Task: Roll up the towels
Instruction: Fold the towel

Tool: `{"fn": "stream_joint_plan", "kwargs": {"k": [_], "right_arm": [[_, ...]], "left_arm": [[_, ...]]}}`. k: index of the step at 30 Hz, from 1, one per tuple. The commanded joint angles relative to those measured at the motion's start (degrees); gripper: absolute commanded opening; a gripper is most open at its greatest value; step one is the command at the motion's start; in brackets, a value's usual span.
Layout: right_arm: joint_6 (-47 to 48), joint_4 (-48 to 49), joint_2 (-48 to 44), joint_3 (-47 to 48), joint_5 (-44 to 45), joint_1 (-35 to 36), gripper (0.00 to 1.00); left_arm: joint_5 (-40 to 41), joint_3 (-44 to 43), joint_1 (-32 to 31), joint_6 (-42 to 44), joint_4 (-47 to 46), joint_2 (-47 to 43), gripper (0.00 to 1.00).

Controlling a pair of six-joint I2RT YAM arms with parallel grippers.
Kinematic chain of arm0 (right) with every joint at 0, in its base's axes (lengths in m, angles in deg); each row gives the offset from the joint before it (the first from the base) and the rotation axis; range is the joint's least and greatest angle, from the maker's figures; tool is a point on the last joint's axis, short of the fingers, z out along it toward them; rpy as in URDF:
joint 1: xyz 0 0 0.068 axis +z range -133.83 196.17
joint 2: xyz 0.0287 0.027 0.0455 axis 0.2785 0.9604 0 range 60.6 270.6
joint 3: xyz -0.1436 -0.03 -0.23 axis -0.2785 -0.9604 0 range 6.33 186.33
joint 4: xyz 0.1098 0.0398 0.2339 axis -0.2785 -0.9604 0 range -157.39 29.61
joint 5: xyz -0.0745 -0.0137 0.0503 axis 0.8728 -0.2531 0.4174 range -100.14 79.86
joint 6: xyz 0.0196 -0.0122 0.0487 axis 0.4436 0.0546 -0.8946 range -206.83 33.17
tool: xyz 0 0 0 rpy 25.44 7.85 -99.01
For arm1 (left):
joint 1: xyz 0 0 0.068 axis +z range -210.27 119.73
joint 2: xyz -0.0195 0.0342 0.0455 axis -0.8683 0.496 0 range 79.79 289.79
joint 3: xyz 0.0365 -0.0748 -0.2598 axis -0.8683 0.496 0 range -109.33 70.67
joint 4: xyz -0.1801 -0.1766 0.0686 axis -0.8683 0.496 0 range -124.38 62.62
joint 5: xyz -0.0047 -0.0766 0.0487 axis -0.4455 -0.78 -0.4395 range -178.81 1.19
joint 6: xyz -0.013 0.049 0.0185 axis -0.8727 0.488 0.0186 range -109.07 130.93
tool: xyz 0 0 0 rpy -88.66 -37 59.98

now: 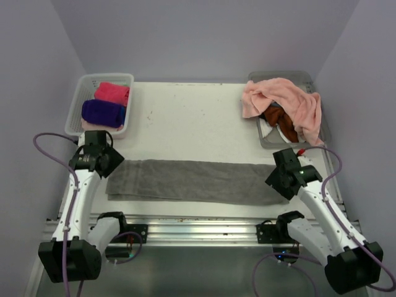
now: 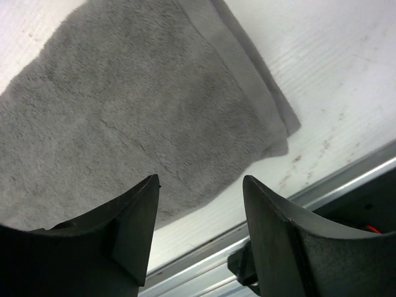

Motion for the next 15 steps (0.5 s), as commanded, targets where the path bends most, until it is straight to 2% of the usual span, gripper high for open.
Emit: {"fn": "stream_joint_plan", "kwargs": {"k": [1,5,10,15], "right_arm": [[3.60,9.56,6.33,3.04,-2.75,-0.33,0.60],[9.74,15.72,15.56,4.89,-6.89,-0.33,0.51],[13.27,21.09,24.43,4.89,-7.08,-0.24,0.36],[15.21,24.69,29.81,4.80,-7.95,-0.24,0.34]], "left_arm": [[-10.66,0.55,-0.81,6.35,-16.83,2.86,0.51],[-3.32,-2.52,-13.18,4.34,-17.39,14.83,0.45],[-1.55,-1.48,-13.92,3.46,-22.83,22.74,0.45],[-1.90,-0.59,-13.83,1.70,-23.54,30.22,0.46]]}}
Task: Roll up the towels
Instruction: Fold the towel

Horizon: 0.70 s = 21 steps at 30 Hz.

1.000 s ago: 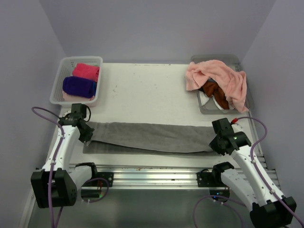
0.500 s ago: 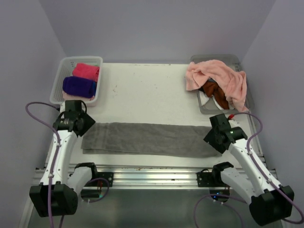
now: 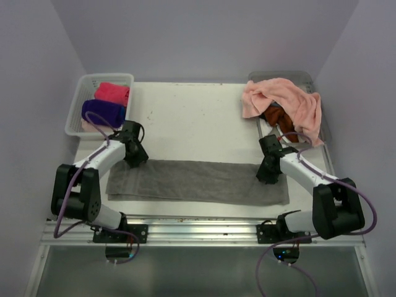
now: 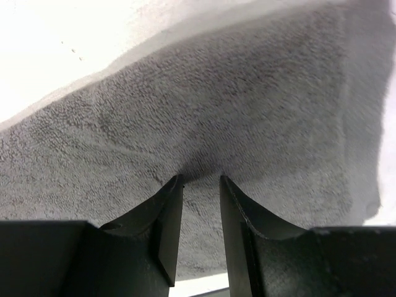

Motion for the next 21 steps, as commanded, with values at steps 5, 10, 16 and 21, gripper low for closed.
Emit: {"fn": "stream_joint_plan", "kwargs": {"k": [5,10,16,21], "right_arm": [[2.93,7.66,5.19,0.34,-3.61,-0.09,0.34],[2.66,11.88,8.10,-0.98,-8.88,0.26,0.34],[-0.23,14.70,11.08,-1.42,-9.86,5.79,0.34],[-0.94,12.34,10.22,1.74,-7.14,7.39,0.34]], "left_arm": [[1.20,0.50,1.49,-2.18,-3.26,8.11,0.48],[2.52,-1.34,4.04,-2.00,-3.96,10.22,0.50],[6.21,-4.77,5.28,0.02,-3.35,9.35,0.51],[7.09,-5.92,5.46,1.60,-2.03,6.45,0.53]]}}
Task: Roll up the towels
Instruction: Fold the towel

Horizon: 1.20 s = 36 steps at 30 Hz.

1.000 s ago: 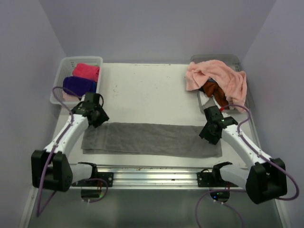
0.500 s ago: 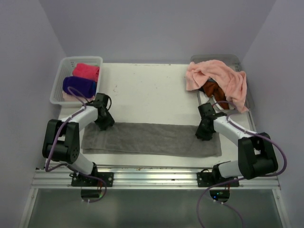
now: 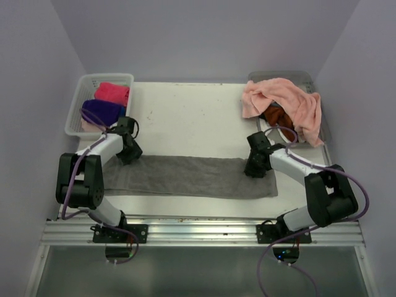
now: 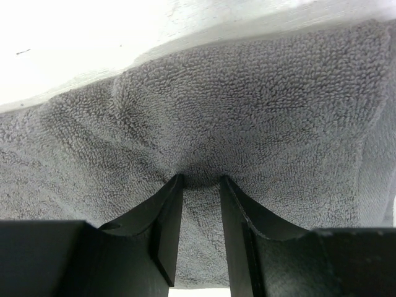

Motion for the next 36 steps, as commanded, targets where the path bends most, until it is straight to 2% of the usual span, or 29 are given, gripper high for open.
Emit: {"fn": "stream_joint_plan", "kwargs": {"k": [1,6,10,12,21,28,29,30,32,35,36], "right_arm": [[-1.88,1.68,-0.14,-0.05,-1.50,1.24,0.36],[1.02,-5.25,-6.21,1.71,4.13,-0.94,0.42],[4.18,-8.69,-11.31,0.48,5.81,-9.36,0.48],[5.33,-9.66,-12.99,-0.31,5.28,-11.93,0.51],[7.00,-6.77,-8.69,-3.91,1.95,-20.89,0.54],[7.79,-2.64,-2.80,-5.84,-2.10,-22.57,0.54],[7.70,-1.94,-2.36,-6.28,-2.36,-22.57,0.52],[7.35,-1.75,-2.53,-6.46,-2.63,-22.49,0.42],[7.09,-1.05,-5.06,-7.16,-2.89,-22.57,0.33],[7.09,-1.05,-9.11,-7.60,-3.07,-22.57,0.11],[7.00,-1.49,-10.08,-7.52,-2.46,-22.49,0.00]], "left_arm": [[3.13,-1.87,0.39,1.69,0.52,-4.25,0.54],[6.13,-0.03,1.43,2.04,4.83,-9.18,0.55],[4.20,2.61,7.31,2.83,7.12,-14.10,0.54],[4.28,3.75,8.03,3.36,7.39,-15.16,0.54],[0.69,8.58,8.21,3.01,2.57,-13.76,0.49],[-2.31,11.39,9.09,3.01,-0.61,-10.69,0.49],[-2.57,11.49,9.09,3.09,-0.78,-10.60,0.49],[-3.10,11.57,9.00,3.10,-1.22,-10.34,0.49],[-3.36,11.92,9.00,3.36,-1.58,-10.07,0.49],[-3.80,12.45,9.00,3.53,-2.10,-9.81,0.49],[-3.80,12.63,8.91,3.45,-2.45,-9.63,0.49]]}}
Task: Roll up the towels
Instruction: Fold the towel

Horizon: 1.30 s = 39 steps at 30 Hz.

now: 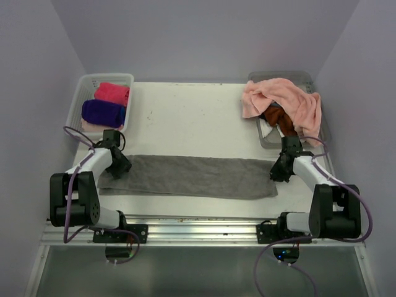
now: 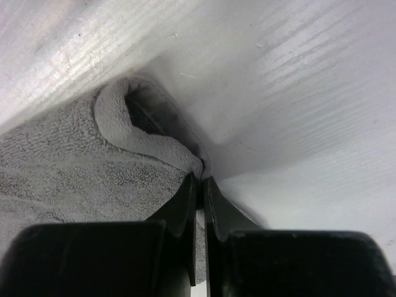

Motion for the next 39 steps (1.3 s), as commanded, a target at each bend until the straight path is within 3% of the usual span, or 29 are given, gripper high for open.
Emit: {"fn": "stream_joint_plan", "kwargs": {"k": [1,8,16,26,29,35,39], "right_arm": [[-0.21,0.41,-3.33,-1.18,1.00,0.05,0.00],[0.31,-5.29,-14.84,1.89,2.94,-0.04,0.00],[1.28,-10.40,-21.80,10.67,-0.84,0.92,0.00],[-2.15,-8.66,-16.80,25.62,5.22,21.64,0.00],[-3.29,-6.37,-12.41,29.49,5.40,27.79,0.00],[-5.22,-1.54,-6.07,32.48,3.29,36.33,0.00],[-5.31,-0.74,-3.17,33.10,3.46,38.45,0.00]], "left_arm": [[-2.30,1.61,0.45,0.61,-3.77,0.86,0.48],[-3.00,3.11,-2.44,-0.45,-5.88,2.52,0.49],[-5.55,4.69,-15.18,-8.08,-10.44,7.97,0.48],[-8.71,-1.37,-29.51,-13.19,-15.10,16.50,0.48],[-8.28,-4.88,-33.38,-13.37,-11.17,16.86,0.48],[-2.83,-6.47,-31.11,-11.70,-2.28,5.81,0.49],[-0.98,-3.93,-22.08,-9.77,2.03,-0.19,0.46]]}}
